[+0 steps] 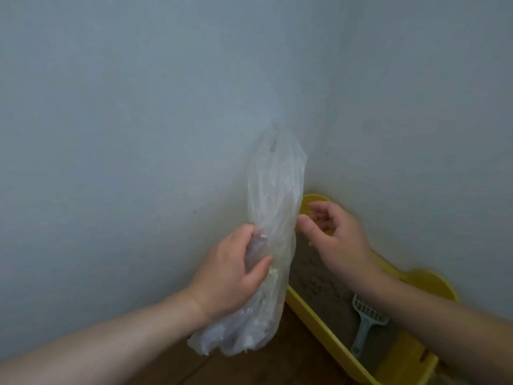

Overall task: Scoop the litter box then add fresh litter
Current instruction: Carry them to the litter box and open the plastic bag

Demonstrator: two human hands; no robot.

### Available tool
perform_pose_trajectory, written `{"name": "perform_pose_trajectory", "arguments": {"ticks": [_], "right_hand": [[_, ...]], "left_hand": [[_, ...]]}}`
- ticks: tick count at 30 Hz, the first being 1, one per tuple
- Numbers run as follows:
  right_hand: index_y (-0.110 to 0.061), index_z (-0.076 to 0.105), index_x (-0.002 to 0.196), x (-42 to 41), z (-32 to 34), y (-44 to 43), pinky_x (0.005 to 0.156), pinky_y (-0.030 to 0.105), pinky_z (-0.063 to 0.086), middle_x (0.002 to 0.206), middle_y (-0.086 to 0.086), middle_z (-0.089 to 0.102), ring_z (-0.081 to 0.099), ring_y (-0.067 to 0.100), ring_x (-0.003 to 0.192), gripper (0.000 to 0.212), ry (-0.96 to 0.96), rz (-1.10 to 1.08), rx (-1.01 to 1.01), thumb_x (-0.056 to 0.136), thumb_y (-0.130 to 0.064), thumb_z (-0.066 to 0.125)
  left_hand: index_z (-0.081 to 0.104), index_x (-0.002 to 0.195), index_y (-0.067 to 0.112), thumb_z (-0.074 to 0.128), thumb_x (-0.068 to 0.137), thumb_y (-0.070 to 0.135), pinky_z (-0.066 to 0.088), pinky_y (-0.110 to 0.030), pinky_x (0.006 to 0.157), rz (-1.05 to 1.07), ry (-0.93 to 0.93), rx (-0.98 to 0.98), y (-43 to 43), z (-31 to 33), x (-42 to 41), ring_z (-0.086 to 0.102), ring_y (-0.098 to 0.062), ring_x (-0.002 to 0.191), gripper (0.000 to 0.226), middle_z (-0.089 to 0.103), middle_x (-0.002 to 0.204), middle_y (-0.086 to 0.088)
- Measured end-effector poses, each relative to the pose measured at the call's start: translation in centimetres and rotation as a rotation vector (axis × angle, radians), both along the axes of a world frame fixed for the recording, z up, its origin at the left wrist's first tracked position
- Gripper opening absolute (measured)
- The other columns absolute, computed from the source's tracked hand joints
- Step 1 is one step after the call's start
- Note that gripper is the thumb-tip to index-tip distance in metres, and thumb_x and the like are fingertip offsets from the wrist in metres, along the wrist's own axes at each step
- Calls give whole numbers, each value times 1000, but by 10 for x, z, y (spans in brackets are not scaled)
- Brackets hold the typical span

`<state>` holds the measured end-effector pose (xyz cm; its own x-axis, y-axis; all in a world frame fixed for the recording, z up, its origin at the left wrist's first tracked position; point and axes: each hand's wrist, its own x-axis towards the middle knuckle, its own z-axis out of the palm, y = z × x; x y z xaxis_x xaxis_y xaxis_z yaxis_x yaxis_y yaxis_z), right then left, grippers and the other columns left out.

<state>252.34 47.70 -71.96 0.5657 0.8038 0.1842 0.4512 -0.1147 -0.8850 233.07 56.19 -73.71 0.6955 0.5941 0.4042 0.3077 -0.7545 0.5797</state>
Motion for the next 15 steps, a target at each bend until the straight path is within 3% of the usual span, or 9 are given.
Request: {"name": "perform_pose_trajectory", "arguments": {"ticks": [3,6,8,9,11,13,15], "right_hand": [[-24,67,104,-23,-10,24,73,45,59,94,0,71,68,18,84,43,165,160,70,78,-59,69],[-5,67,93,-43,-20,39,65,41,51,86,18,68,61,20,69,24,273,225,143,87,-28,73],[4,65,85,-52,-27,40,62,35,46,74,21,63,54,15,62,18,320,234,196,87,-12,72],[3,65,82,-55,-32,38,61,32,45,69,15,61,52,13,61,15,310,244,206,86,-9,73],[-3,67,78,-58,-39,31,60,27,45,65,3,60,51,9,60,12,246,273,194,85,-9,74],[-11,67,75,-61,-46,21,59,24,46,66,-3,61,54,6,61,14,76,322,177,85,-16,75],[-17,61,70,-67,-50,16,58,25,45,66,-8,56,53,7,63,21,-138,356,214,85,-21,75]], "left_hand": [[51,98,22,65,85,35,36,-16,65,8,44,42,5,-5,-25,46,-2,73,22,50,84,12],[47,91,28,65,82,37,37,-16,64,31,79,7,6,-17,-38,44,-2,71,22,46,79,15],[50,90,27,67,80,42,46,-25,70,60,92,-58,4,-29,-44,51,-5,74,25,53,81,13],[53,92,28,69,77,44,49,-30,74,66,97,-91,2,-33,-46,56,-6,79,27,57,85,12],[56,96,35,75,71,49,50,-26,79,72,71,-191,-2,-38,-51,61,-5,89,35,62,93,14],[56,101,41,77,66,51,50,-22,84,80,-15,-324,-5,-36,-56,64,-4,96,42,66,101,17],[57,106,33,75,66,54,51,-30,89,101,-144,-449,-5,-29,-56,65,-9,99,48,67,104,12]]}}
